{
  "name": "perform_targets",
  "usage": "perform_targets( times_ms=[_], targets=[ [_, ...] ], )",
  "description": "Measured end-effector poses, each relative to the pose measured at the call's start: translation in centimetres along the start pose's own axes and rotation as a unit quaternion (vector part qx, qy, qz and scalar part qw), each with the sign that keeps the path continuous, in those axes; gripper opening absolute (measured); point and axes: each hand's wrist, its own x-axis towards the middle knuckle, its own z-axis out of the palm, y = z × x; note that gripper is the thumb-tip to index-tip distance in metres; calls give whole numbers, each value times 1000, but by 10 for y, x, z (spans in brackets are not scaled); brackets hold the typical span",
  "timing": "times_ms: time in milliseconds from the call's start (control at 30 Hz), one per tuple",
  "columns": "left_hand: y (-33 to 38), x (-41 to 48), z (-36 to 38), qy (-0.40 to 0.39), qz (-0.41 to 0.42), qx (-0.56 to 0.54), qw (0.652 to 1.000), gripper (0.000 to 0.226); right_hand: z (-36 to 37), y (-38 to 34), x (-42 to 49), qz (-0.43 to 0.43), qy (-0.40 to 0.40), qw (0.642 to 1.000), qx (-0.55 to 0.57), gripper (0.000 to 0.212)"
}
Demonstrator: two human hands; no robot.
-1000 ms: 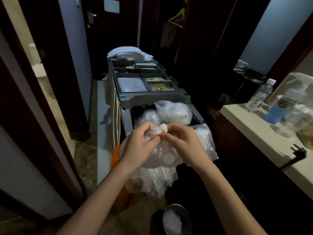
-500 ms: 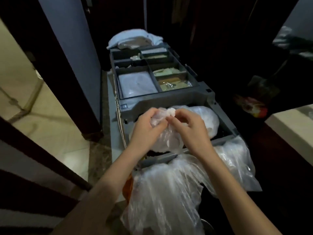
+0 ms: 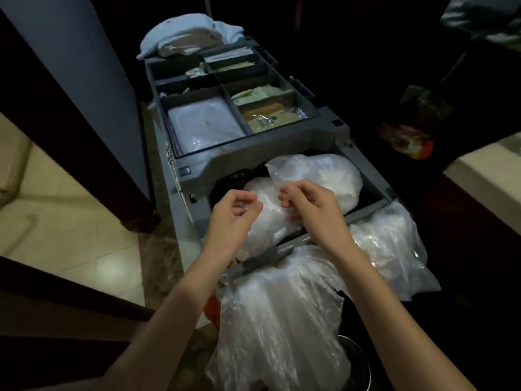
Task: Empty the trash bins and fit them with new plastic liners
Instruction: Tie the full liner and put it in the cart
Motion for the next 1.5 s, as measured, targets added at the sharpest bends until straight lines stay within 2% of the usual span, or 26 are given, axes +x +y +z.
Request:
perform_targets(
  times_ms=[100, 233, 433, 567, 800, 1067, 1233, 1300, 1500],
  targets=[
    [4, -27, -3, -30, 26, -17, 999, 12, -7, -14, -41, -9, 32, 999, -6, 21],
    [13, -89, -8, -122, 75, -65, 988, 8, -20, -33, -125, -14, 102, 995, -4, 20],
    [20, -205, -4, -259, 120, -120, 951, 6, -31, -55, -277, -8, 191, 981, -29, 19],
    [34, -276, 18, -363, 142, -128, 912, 7, -54, -72, -366, -7, 278, 959, -47, 16],
    [57, -420, 75, -522, 210, -106, 820, 7, -106, -86, -541, 14, 429, 901, -67, 18],
    [42, -657, 134, -683, 235, -72, 688, 8, -133, -65, -793, 77, 607, 790, -34, 17],
    [11, -832, 151, -750, 202, -65, 626, 8, -139, -57, -966, 113, 677, 727, -24, 16],
    [3, -895, 153, -780, 195, -69, 590, 7, -141, -59, -1027, 118, 704, 700, -23, 16],
    [2, -1042, 155, -831, 213, -56, 511, 7, -141, -65, -1167, 135, 754, 643, -29, 16]
  ],
)
